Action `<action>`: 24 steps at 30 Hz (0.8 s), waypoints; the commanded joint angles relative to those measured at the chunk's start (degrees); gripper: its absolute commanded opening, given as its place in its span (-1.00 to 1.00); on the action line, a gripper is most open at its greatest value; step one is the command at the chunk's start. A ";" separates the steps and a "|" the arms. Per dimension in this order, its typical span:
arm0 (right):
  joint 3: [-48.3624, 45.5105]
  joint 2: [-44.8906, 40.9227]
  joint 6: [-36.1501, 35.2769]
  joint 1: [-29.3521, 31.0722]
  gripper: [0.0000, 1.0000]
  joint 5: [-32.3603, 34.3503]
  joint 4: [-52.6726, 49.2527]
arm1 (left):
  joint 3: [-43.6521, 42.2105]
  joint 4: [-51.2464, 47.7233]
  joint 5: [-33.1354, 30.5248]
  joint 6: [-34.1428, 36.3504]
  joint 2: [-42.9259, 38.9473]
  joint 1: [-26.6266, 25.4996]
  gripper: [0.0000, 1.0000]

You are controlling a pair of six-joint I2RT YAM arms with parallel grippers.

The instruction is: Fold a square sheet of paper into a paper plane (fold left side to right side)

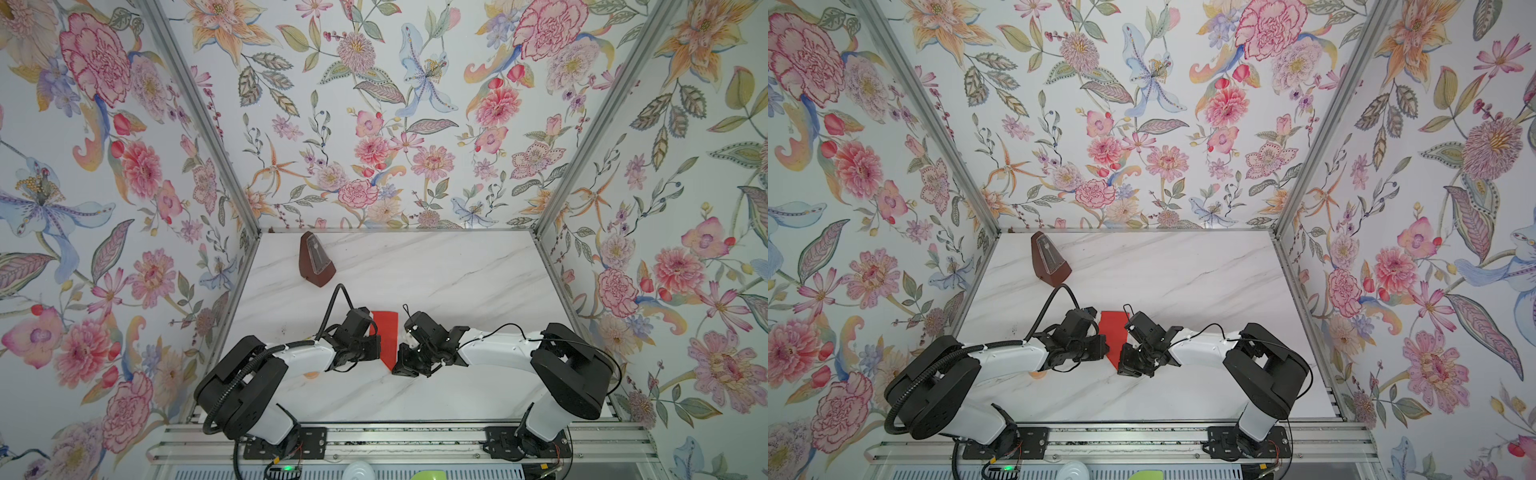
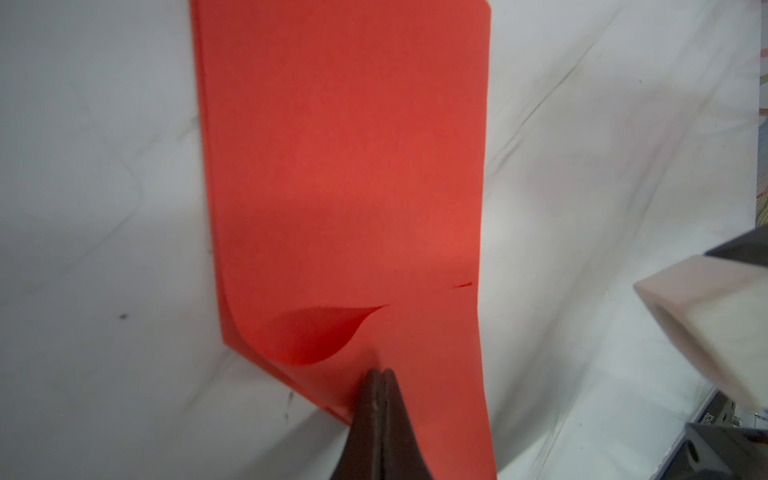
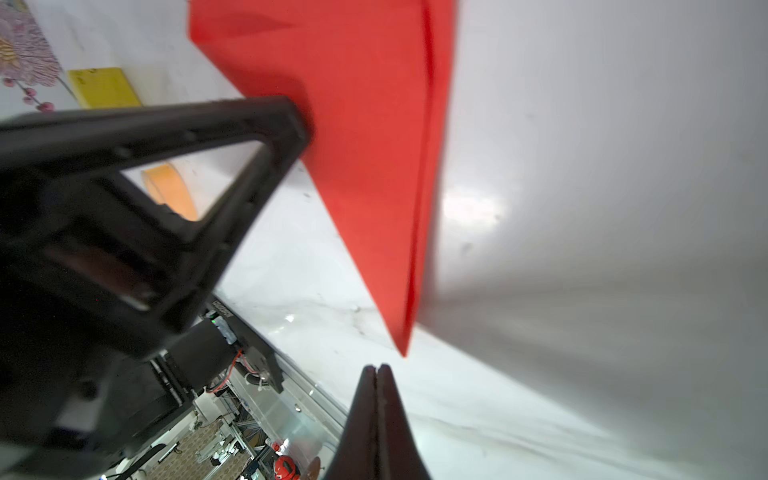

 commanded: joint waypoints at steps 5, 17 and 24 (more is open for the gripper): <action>4.61 4.03 0.37 -0.98 -1.00 2.55 1.74 | -1.75 -7.05 -2.60 0.15 0.08 0.23 -1.00; 4.11 10.92 -0.53 -1.79 -1.00 3.70 0.70 | -1.86 -7.11 -2.69 -0.18 -1.61 0.27 -1.00; 1.46 10.95 -5.72 -3.39 -1.00 2.79 -3.93 | -0.95 -11.94 -6.47 2.93 -2.57 1.36 -0.97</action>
